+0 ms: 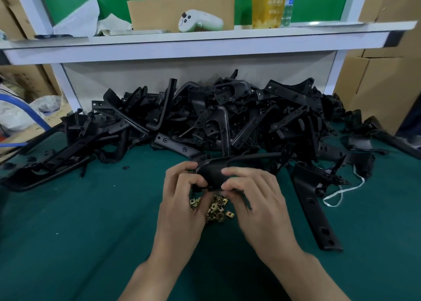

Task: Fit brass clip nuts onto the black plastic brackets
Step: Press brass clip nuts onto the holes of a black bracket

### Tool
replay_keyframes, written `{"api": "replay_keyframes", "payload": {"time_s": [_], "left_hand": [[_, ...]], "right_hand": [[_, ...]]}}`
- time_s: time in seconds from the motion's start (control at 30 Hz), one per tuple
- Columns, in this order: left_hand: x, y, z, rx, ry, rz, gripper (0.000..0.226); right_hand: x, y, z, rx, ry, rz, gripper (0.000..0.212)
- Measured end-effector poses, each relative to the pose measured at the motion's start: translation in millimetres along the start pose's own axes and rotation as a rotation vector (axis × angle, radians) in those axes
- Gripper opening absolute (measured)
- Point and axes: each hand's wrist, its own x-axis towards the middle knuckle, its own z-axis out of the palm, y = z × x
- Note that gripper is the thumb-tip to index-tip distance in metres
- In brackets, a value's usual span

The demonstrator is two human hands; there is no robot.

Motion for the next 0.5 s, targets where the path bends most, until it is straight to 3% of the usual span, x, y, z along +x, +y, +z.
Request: {"api": "replay_keyframes", "payload": {"time_s": [0.1, 0.23, 0.3, 0.5], "left_hand": [[0.7, 5.9, -0.8, -0.021, -0.026, 0.007, 0.026], [0.8, 16.1, -0.8, 0.017, -0.073, -0.015, 0.026], [1.3, 20.8, -2.1, 0.011, -0.079, -0.023, 0.025], [-3.5, 32.2, -9.2, -0.084, -0.126, -0.097, 0.023]], "right_hand": [[1.8, -2.7, -5.1, 0.019, -0.02, 0.041, 0.017], [9.8, -10.2, -20.0, 0.319, -0.169, 0.514, 0.041], [13.2, -7.7, -26.6, 0.415, -0.213, 0.636, 0.055], [22.7, -10.5, -45.8, 0.6, -0.298, 0.751, 0.038]]}}
